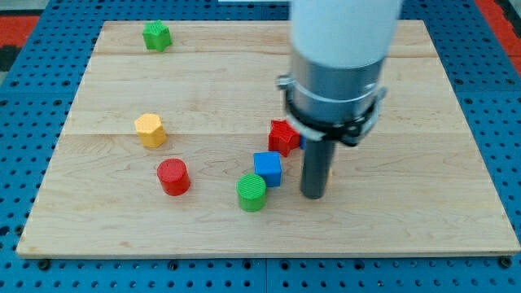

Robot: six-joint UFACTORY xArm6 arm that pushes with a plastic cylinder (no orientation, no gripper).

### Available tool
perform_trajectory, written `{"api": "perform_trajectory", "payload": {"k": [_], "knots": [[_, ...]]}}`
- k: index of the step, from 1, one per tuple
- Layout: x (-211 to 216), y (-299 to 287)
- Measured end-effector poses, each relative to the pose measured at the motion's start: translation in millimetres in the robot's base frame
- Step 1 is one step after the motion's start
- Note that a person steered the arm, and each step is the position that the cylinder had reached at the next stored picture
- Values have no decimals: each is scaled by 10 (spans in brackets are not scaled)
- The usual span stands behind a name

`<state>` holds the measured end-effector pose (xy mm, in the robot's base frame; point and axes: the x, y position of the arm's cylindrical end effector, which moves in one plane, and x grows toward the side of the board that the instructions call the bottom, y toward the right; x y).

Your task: Move the yellow heart towards top center

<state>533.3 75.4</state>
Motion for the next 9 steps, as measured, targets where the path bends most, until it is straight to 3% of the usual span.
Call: {"api": "perform_trajectory", "payload": {"k": [3, 6, 9], "knots": [[-986, 247], [-2293, -664], [-2823, -635]]}}
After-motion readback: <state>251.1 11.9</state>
